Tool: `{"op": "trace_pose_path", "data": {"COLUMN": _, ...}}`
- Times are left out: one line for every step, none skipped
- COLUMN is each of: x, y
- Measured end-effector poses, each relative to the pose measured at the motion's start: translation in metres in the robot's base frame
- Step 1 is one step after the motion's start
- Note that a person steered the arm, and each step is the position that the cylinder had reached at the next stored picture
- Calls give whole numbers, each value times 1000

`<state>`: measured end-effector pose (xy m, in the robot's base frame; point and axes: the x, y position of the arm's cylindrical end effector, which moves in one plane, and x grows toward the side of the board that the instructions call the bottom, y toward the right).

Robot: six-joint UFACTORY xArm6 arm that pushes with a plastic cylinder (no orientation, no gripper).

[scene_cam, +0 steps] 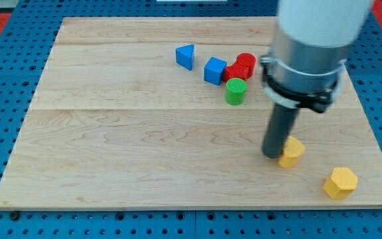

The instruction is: Slide blue triangle closer to the blue cube

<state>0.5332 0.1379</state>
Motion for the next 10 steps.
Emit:
{"op": "trace_pose_path", "data": {"x": -5, "y": 17}}
{"op": "trace_pose_path", "data": {"x": -36, "y": -70}}
{"op": "trace_pose_path", "data": {"x": -74, "y": -165}}
{"op": "trace_pose_path", "data": {"x": -132, "y": -246}}
{"op": "trace_pose_path", "data": {"x": -197, "y": -294}}
{"op": "trace_pose_path", "data": {"x": -257, "y": -264}}
{"op": "trace_pose_path", "data": {"x": -270, "y": -208}}
{"op": "trace_pose_path", "data": {"x": -242, "y": -149}}
{"op": "trace_pose_path", "data": {"x": -207, "y": -118}}
{"op": "trace_pose_path", "data": {"x": -198, "y": -117}}
